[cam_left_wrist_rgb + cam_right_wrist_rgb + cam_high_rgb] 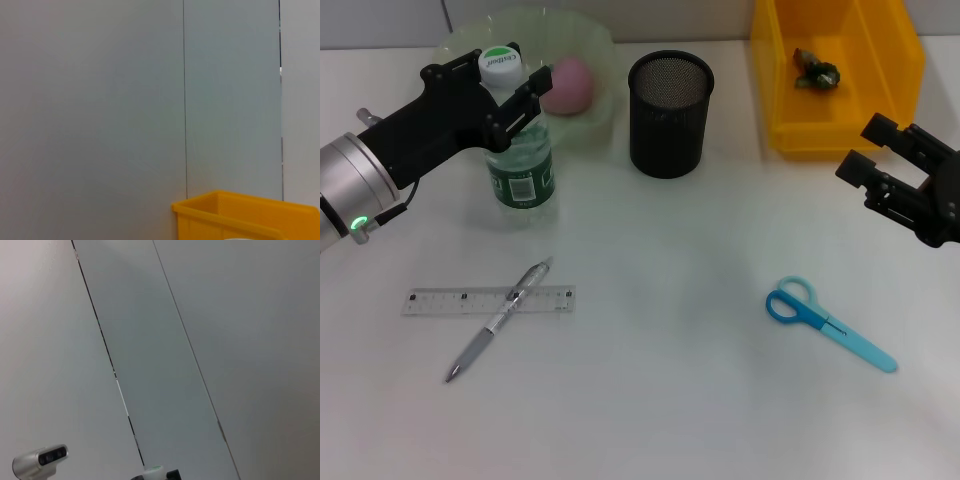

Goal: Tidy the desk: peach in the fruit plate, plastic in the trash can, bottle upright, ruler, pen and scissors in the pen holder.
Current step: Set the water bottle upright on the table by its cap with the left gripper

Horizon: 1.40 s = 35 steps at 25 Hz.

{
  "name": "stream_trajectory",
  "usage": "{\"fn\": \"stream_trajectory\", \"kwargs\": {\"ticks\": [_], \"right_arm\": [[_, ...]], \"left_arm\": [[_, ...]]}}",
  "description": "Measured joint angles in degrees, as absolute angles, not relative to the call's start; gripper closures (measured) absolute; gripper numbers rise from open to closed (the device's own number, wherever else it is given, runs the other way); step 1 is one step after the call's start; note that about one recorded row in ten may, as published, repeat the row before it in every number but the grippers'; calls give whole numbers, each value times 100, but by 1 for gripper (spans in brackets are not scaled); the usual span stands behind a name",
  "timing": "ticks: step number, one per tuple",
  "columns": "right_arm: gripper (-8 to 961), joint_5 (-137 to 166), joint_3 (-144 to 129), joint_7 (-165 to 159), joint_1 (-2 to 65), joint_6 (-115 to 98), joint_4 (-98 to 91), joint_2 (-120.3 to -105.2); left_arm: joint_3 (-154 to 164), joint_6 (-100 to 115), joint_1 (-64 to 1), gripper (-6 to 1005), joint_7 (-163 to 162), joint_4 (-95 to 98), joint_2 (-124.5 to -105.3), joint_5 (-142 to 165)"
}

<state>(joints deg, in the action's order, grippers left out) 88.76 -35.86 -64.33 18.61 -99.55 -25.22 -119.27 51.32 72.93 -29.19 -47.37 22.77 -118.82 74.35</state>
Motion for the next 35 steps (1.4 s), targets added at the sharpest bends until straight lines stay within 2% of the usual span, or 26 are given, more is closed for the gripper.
{"fn": "stream_trajectory", "kwargs": {"ticks": [35], "right_arm": [[182,8849,-3577,-6434,1945,-9887,-2522,-11917]], "left_arm": [[5139,7385,-2970,536,-4598,2163,-11900,7434]]}}
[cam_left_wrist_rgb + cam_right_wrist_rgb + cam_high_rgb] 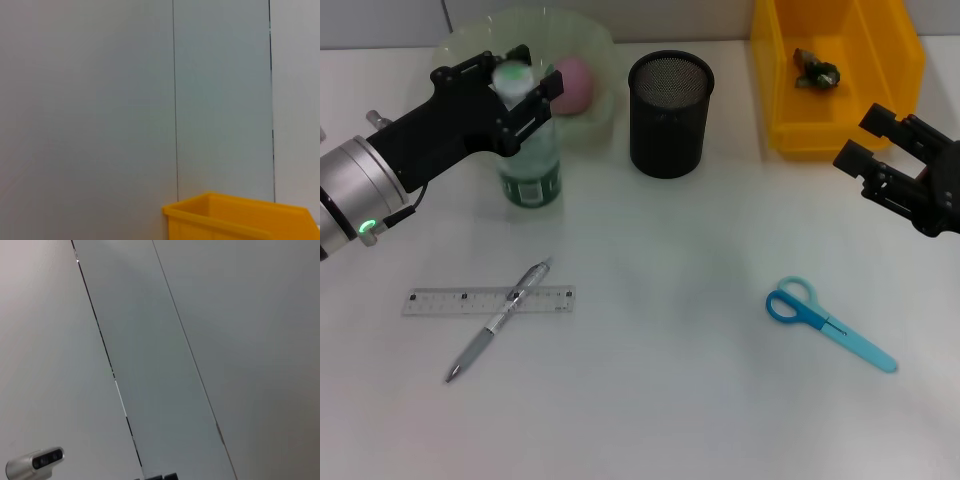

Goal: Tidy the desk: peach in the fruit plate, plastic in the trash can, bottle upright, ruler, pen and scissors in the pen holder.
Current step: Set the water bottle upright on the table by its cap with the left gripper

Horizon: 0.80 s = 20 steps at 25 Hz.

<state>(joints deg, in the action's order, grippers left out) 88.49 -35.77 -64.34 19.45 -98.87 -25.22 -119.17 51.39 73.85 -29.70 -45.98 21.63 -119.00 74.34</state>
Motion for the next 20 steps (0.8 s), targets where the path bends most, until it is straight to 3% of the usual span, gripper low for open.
{"fn": "stream_trajectory", "kwargs": {"ticks": [7,18,20], "right_arm": [[182,8844,-3577,-6434,1944,-9888,-2522,-11917],[182,8841,-3577,-6465,1961,-9887,-2522,-11911],[182,8841,-3577,-6465,1961,-9887,-2522,-11910]], "left_arm": [[5204,7369,-3004,531,-4729,2167,-11884,7435],[5212,7476,-2956,277,-4676,2227,-11878,7086],[5202,7506,-2952,277,-4674,2281,-11873,7084]]}}
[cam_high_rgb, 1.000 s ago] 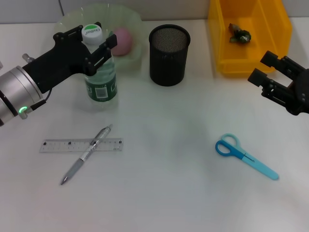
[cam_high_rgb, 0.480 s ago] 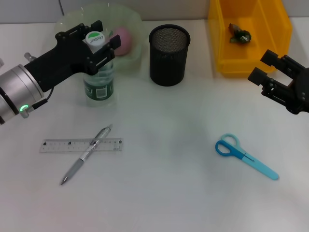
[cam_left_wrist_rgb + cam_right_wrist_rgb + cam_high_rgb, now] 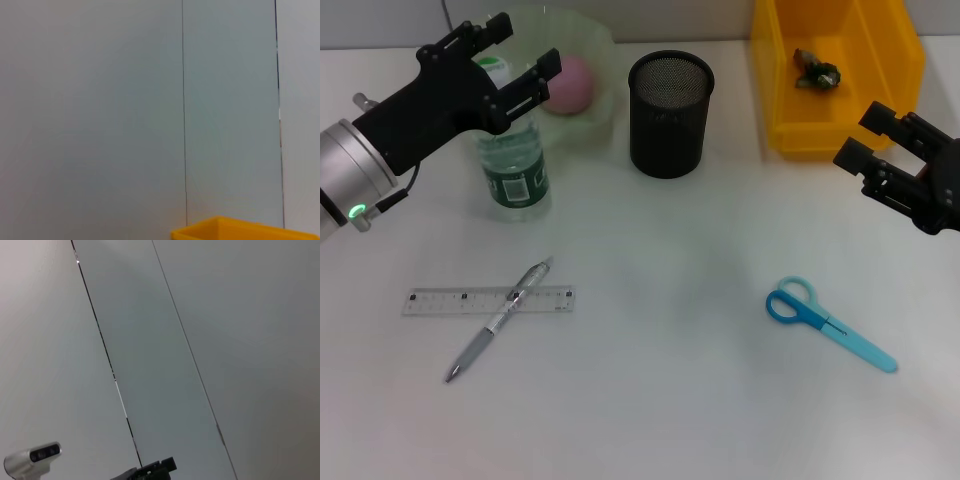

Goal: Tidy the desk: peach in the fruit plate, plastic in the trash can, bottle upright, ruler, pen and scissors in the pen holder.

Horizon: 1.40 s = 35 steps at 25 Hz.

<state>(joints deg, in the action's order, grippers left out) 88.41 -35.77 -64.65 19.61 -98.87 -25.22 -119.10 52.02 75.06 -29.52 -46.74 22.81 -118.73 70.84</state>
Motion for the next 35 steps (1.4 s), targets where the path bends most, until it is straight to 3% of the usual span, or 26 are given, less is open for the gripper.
{"fn": "stream_trajectory", "kwargs": {"ticks": [24,35], "right_arm": [[183,8824,-3372,-6691,1953,-9883,-2668,-11902],[183,9579,-3403,-8857,1647,-10182,-4603,-11772]], "left_arm": [[5203,8658,-2658,281,-4734,2432,-11872,6677],[6165,9270,-2636,283,-6427,3433,-11812,8348]]}}
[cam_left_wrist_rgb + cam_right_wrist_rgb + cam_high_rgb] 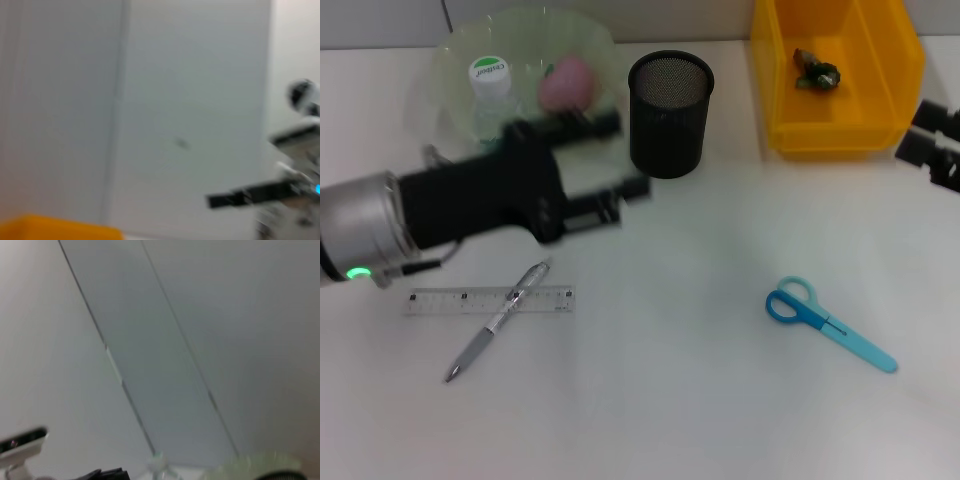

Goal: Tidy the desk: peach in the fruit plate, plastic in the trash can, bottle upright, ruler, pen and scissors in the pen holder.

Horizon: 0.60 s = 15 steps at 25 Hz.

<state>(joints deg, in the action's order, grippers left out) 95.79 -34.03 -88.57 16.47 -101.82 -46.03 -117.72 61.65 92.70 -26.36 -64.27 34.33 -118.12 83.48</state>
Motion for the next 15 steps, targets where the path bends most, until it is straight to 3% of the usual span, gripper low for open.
{"fn": "stream_trajectory", "kwargs": {"ticks": [8,15], "right_arm": [[184,11167,-3488,-10660,1801,-10498,-6221,-11749],[184,13160,-4105,-12735,2635,-11519,-7690,-11525]], "left_arm": [[6542,9441,-2904,286,-7154,3620,-11842,9193],[6495,9450,-2896,287,-7122,3612,-11855,9170]]}}
